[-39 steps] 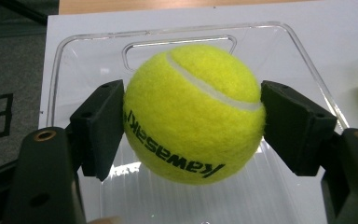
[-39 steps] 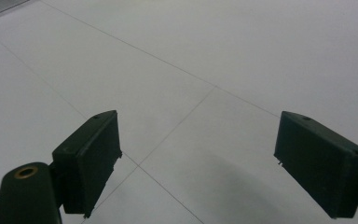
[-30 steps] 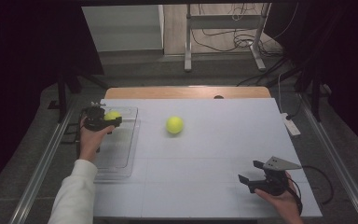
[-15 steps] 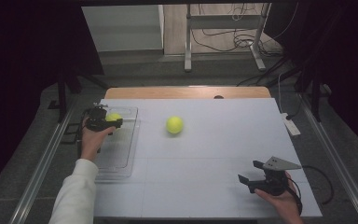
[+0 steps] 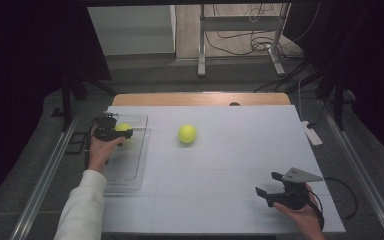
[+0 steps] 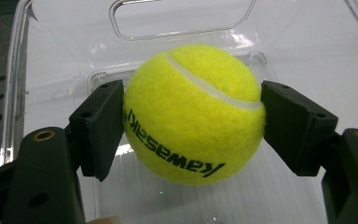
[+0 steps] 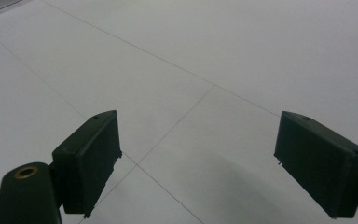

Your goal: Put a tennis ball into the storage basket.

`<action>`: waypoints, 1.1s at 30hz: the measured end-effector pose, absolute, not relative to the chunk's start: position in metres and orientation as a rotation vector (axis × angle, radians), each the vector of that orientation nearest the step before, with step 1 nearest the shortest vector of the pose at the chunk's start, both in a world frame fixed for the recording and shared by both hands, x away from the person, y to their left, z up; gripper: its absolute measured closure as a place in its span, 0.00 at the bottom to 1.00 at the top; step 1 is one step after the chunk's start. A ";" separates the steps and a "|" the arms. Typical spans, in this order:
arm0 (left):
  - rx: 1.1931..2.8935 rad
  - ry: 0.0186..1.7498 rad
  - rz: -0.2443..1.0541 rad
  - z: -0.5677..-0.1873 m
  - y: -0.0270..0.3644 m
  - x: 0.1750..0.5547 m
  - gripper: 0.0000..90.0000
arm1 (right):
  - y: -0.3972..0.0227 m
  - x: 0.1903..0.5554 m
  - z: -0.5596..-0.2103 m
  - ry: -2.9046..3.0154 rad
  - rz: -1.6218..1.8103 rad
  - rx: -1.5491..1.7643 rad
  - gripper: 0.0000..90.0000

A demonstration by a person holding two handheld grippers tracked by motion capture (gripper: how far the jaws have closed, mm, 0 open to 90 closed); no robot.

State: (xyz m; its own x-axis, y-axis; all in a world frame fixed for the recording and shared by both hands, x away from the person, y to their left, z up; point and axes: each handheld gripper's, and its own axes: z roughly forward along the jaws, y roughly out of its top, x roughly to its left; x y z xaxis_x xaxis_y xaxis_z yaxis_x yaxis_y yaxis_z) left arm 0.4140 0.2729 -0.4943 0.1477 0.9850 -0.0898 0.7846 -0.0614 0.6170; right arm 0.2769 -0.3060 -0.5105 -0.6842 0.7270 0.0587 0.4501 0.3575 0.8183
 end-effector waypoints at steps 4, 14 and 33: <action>1.889 1.691 0.484 -0.495 0.273 0.414 0.29 | -0.306 0.277 -0.511 2.312 1.241 1.040 0.16; 1.853 1.673 0.503 -0.489 0.273 0.410 0.18 | -0.304 0.277 -0.511 2.320 1.236 1.031 0.16; 1.828 1.501 0.512 -0.465 0.267 0.383 0.15 | -0.305 0.278 -0.511 2.314 1.244 1.043 0.16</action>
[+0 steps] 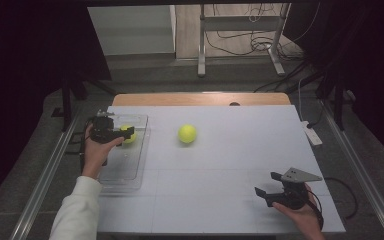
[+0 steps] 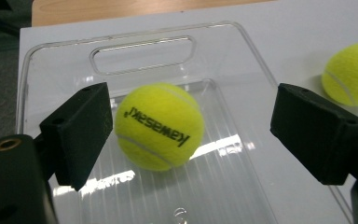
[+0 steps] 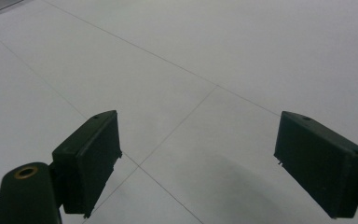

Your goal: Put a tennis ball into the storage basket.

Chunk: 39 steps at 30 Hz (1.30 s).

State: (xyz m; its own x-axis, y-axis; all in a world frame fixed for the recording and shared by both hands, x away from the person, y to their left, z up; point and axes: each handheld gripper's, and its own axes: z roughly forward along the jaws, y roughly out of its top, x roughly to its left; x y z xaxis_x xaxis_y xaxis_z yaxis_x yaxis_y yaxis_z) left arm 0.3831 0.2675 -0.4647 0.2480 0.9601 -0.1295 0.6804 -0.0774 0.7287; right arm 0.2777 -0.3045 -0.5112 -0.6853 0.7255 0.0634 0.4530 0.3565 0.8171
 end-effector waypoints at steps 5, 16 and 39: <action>1.803 1.462 0.521 -0.461 0.265 0.372 0.16 | -0.306 0.277 -0.510 2.292 1.271 1.068 0.16; 1.758 1.375 0.500 -0.453 0.262 0.352 0.16 | -0.307 0.275 -0.510 2.282 1.266 1.074 0.16; 1.721 1.222 0.461 -0.442 0.243 0.319 0.18 | -0.306 0.276 -0.509 2.279 1.269 1.062 0.16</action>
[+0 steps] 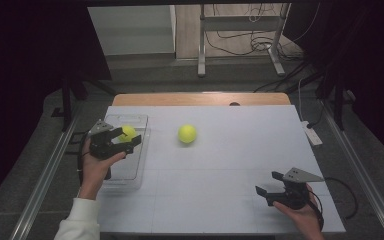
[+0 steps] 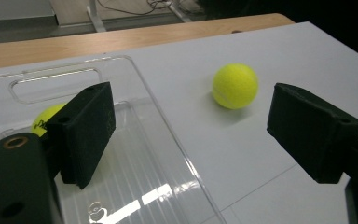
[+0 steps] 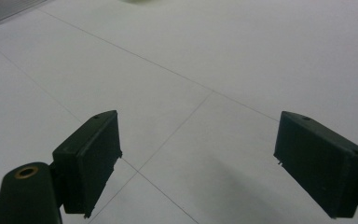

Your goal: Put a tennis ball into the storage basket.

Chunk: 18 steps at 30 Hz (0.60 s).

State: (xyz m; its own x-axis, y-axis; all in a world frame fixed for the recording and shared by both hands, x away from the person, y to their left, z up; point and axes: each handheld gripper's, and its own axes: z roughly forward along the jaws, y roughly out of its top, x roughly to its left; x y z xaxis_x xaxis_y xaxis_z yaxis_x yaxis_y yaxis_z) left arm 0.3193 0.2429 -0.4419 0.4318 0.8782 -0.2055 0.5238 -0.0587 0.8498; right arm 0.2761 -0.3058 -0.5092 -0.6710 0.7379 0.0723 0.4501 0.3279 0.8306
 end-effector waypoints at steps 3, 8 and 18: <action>1.725 1.209 0.450 -0.442 0.241 0.318 0.18 | -0.306 0.276 -0.509 2.279 1.268 1.062 0.16; 1.736 1.180 0.432 -0.443 0.235 0.315 0.18 | -0.305 0.276 -0.509 2.280 1.267 1.059 0.16; 1.762 1.146 0.409 -0.443 0.223 0.314 0.18 | -0.306 0.277 -0.509 2.285 1.267 1.055 0.16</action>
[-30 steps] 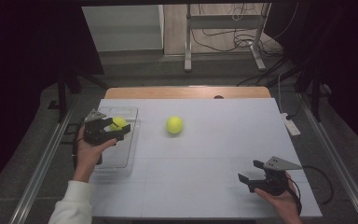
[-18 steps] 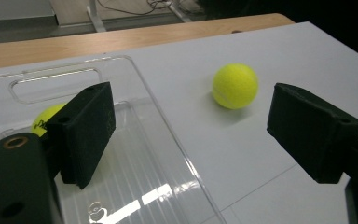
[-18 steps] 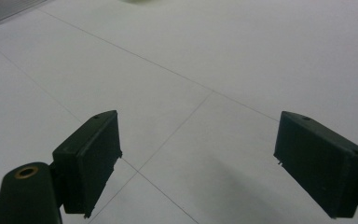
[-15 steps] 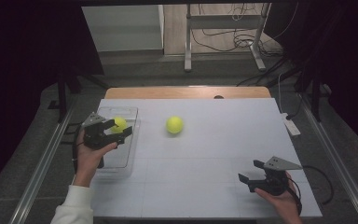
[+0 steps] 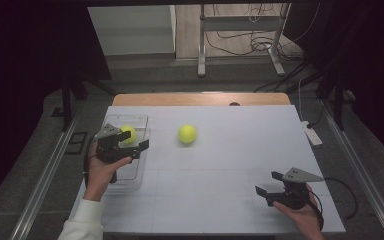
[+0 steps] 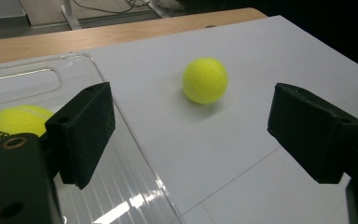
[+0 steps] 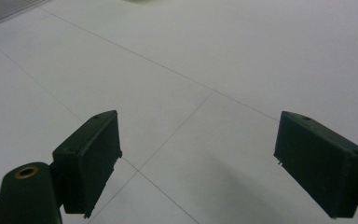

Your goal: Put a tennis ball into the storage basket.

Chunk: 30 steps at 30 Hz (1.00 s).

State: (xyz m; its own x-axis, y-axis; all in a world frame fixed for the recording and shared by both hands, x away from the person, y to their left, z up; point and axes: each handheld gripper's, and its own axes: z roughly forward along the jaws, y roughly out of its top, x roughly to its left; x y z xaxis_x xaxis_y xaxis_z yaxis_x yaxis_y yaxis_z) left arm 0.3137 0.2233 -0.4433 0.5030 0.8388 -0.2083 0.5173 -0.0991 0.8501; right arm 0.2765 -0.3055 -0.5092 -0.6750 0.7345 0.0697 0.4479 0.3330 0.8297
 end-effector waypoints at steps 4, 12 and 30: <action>1.775 1.132 0.405 -0.444 0.218 0.313 0.17 | -0.306 0.277 -0.509 2.279 1.270 1.060 0.16; 1.770 1.119 0.397 -0.443 0.214 0.313 0.17 | -0.307 0.277 -0.508 2.273 1.270 1.064 0.16; 1.783 1.080 0.365 -0.443 0.198 0.316 0.17 | -0.310 0.276 -0.507 2.253 1.299 1.091 0.16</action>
